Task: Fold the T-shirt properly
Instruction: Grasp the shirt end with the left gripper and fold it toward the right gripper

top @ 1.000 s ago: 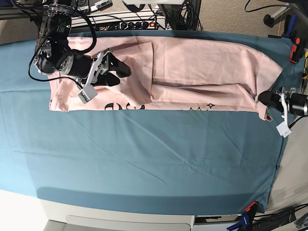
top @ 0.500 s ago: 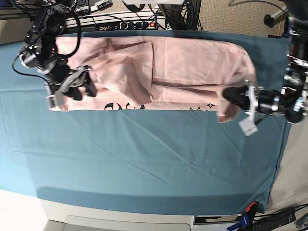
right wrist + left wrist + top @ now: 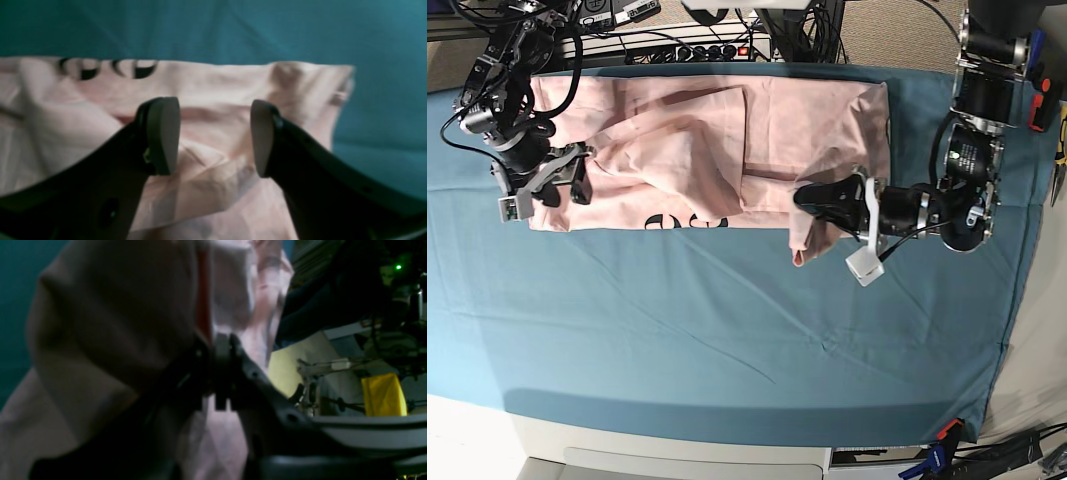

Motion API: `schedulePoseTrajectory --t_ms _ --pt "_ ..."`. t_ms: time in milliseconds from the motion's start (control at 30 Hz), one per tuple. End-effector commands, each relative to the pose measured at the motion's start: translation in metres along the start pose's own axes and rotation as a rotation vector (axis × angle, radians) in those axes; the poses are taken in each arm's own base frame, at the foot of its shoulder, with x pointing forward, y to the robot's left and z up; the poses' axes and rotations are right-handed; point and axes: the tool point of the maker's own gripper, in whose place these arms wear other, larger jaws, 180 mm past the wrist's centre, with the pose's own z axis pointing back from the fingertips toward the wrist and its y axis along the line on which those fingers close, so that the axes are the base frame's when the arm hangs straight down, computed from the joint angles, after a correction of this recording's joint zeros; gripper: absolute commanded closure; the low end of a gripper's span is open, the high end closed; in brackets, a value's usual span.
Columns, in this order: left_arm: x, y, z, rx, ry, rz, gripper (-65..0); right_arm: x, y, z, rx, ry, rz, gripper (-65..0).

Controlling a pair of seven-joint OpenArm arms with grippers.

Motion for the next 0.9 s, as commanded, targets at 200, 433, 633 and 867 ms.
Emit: schedulePoseTrajectory --t_ms 200,433,633,867 --pt "0.003 -0.013 -0.015 -0.05 0.018 -0.035 0.0 0.015 -0.005 0.003 -0.018 -0.054 0.016 -33.6" --pt "0.014 -0.025 -0.044 -0.081 -0.017 -0.053 0.0 0.015 -0.005 0.003 -0.018 -0.057 0.016 -33.6" --pt "0.02 -0.034 -0.061 -0.106 -0.037 -0.06 0.0 0.016 -0.005 0.003 -0.018 -0.058 0.015 -33.6" --pt "0.025 -0.044 -0.072 -0.142 -0.055 -0.059 0.0 0.016 -0.005 0.003 -0.018 -0.058 0.016 -33.6"
